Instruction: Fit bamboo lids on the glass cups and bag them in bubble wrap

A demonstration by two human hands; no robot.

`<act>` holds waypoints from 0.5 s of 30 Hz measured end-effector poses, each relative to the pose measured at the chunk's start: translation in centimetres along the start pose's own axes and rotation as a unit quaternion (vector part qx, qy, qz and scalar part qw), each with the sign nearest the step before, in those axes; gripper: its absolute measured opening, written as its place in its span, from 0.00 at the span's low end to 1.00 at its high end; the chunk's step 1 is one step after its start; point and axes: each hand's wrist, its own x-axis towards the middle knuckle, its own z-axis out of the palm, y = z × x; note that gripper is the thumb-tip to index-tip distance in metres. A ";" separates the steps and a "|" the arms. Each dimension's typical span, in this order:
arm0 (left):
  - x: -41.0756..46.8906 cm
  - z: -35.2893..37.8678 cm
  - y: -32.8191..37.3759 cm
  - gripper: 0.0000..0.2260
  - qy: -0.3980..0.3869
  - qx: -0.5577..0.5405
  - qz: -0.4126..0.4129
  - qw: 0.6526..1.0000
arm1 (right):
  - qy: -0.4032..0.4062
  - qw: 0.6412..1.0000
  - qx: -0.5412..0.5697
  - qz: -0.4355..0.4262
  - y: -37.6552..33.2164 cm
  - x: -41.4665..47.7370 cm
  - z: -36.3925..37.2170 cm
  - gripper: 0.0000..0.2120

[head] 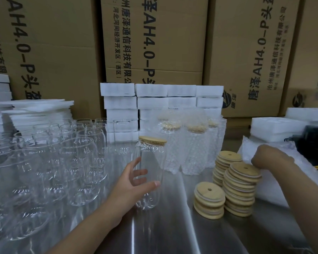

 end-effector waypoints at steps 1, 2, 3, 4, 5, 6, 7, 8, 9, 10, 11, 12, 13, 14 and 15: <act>0.0 0.0 0.0 0.38 -0.001 -0.001 0.000 1.000 | 0.014 0.999 0.026 0.012 -0.2 -0.2 -0.4 0.23; 0.0 -0.1 0.0 0.38 -0.002 -0.001 -0.001 1.000 | 0.058 0.997 0.055 0.017 -0.3 -0.3 -0.9 0.20; 0.0 -0.1 0.0 0.38 -0.002 0.001 -0.001 1.000 | 0.103 0.990 0.090 0.024 -0.7 -0.6 -1.7 0.15; 0.0 -0.1 0.0 0.38 -0.002 0.003 -0.001 1.000 | 0.154 0.980 0.127 0.017 -0.8 -1.4 -2.4 0.12; 0.0 -0.1 -0.1 0.38 0.000 0.004 -0.001 1.000 | 0.212 0.963 0.164 0.000 -1.1 -2.3 -3.1 0.10; 0.1 -0.1 -0.1 0.39 0.001 0.004 0.000 1.000 | 0.262 0.947 0.184 -0.030 -1.6 -3.5 -3.9 0.09; 0.1 0.0 -0.2 0.39 0.003 0.004 0.001 1.000 | 0.295 0.929 0.212 -0.069 -2.2 -4.7 -4.6 0.09; 0.1 0.0 -0.2 0.37 0.007 0.004 0.005 1.000 | 0.311 0.909 0.254 -0.115 -3.0 -6.0 -5.1 0.12; 0.1 0.1 -0.2 0.36 0.014 0.004 0.010 1.000 | 0.298 0.887 0.315 -0.161 -3.9 -7.5 -5.6 0.15; 0.1 0.1 -0.3 0.36 0.023 0.002 0.016 1.000 | 0.267 0.861 0.384 -0.200 -5.0 -8.9 -6.0 0.16; 0.1 0.1 -0.2 0.36 0.035 0.000 0.023 0.999 | 0.219 0.836 0.444 -0.238 -6.0 -10.2 -6.0 0.15; 0.2 0.1 -0.2 0.36 0.048 -0.004 0.030 0.998 | 0.163 0.817 0.483 -0.271 -7.2 -11.4 -5.5 0.14; 0.2 0.1 -0.1 0.37 0.063 -0.010 0.037 0.997 | 0.104 0.809 0.499 -0.292 -8.3 -12.4 -4.9 0.13; 0.3 0.0 0.0 0.36 0.078 -0.017 0.045 0.996 | 0.052 0.811 0.496 -0.305 -9.5 -13.1 -3.9 0.13; 0.3 0.0 0.2 0.36 0.093 -0.025 0.053 0.994 | 0.006 0.815 0.489 -0.311 -10.6 -13.6 -2.6 0.12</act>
